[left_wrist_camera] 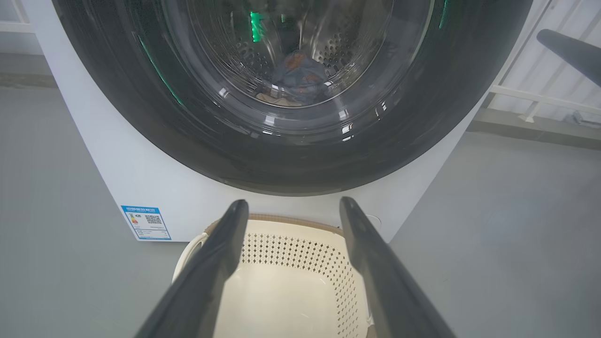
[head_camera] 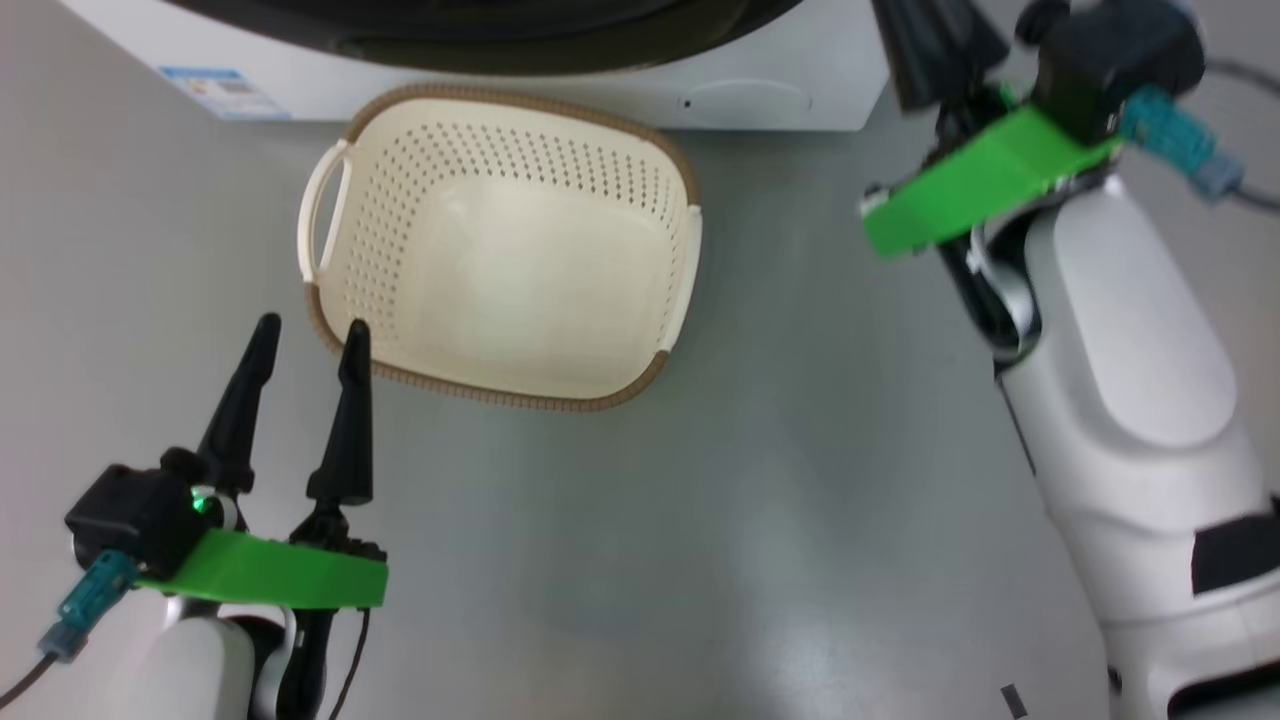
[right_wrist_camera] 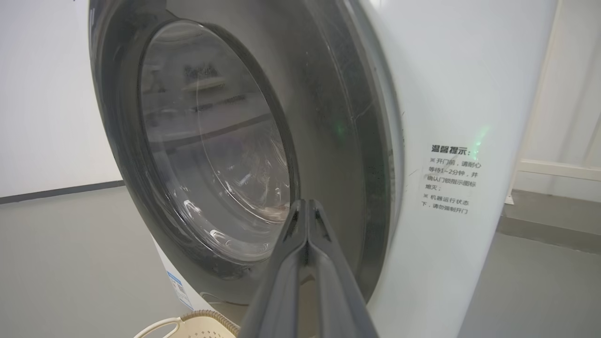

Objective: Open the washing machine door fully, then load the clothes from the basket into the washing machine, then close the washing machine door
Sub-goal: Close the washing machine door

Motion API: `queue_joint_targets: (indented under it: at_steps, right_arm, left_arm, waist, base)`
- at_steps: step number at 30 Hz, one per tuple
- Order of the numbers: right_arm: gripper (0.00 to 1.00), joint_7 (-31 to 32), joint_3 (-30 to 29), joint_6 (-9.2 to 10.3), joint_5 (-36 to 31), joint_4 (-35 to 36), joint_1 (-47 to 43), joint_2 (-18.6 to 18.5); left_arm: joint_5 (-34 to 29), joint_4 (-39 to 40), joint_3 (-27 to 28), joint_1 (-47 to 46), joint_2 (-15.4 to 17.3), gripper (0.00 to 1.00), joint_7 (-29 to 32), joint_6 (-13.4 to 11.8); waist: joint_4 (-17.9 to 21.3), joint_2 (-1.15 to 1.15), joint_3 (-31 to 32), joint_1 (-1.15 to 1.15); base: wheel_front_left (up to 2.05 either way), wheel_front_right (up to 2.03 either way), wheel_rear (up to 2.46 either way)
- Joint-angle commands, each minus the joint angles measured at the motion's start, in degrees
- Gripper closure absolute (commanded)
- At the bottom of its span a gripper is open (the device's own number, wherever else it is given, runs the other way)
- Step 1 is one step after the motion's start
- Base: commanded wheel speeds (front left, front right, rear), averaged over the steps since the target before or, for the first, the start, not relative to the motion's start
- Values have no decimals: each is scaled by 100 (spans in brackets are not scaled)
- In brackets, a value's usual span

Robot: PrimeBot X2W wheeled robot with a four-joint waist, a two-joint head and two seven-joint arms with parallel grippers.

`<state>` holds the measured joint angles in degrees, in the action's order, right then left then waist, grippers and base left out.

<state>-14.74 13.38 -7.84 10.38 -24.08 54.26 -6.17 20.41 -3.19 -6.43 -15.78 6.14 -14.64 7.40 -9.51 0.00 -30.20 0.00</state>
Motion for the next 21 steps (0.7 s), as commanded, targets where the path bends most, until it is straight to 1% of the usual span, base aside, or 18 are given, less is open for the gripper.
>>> queue_joint_targets:
  at_steps: [1, 10, 18, 19, 20, 21]
  right_arm:
    - [100, -25, 102, 35, 57, 202, -276, 117]
    - [100, -25, 74, 35, 255, 545, -1513, 71]
    - [100, -26, -159, 35, 318, 717, -2405, 64]
    - [93, -26, -198, 35, 309, 741, -2519, 72]
    - [65, -26, -230, 35, 321, 767, -2631, 89]
    - [44, -26, -243, 35, 316, 797, -2737, 101]
  left_arm:
    - [-48, 112, 241, 139, 177, 0, -36, 9]
    - [-146, 114, 362, 371, 208, 0, -36, 9]
    - [-228, 46, 457, 678, 188, 0, -36, 9]
    - [-239, 37, 470, 714, 182, 0, -36, 9]
    - [-251, 24, 483, 750, 178, 0, -36, 9]
    - [-264, 16, 501, 784, 174, 0, -36, 9]
  waist:
    - [141, 0, 201, 0]
    - [377, 0, 740, 0]
    - [523, 0, 1273, 0]
    - [538, 0, 1336, 0]
    - [554, 0, 1397, 0]
    - [572, 0, 1454, 0]
  base:
    - [0, 0, 0]
    - [0, 0, 0]
    - [0, 0, 0]
    - [0, 0, 0]
    - [0, 0, 0]
    - [0, 0, 0]
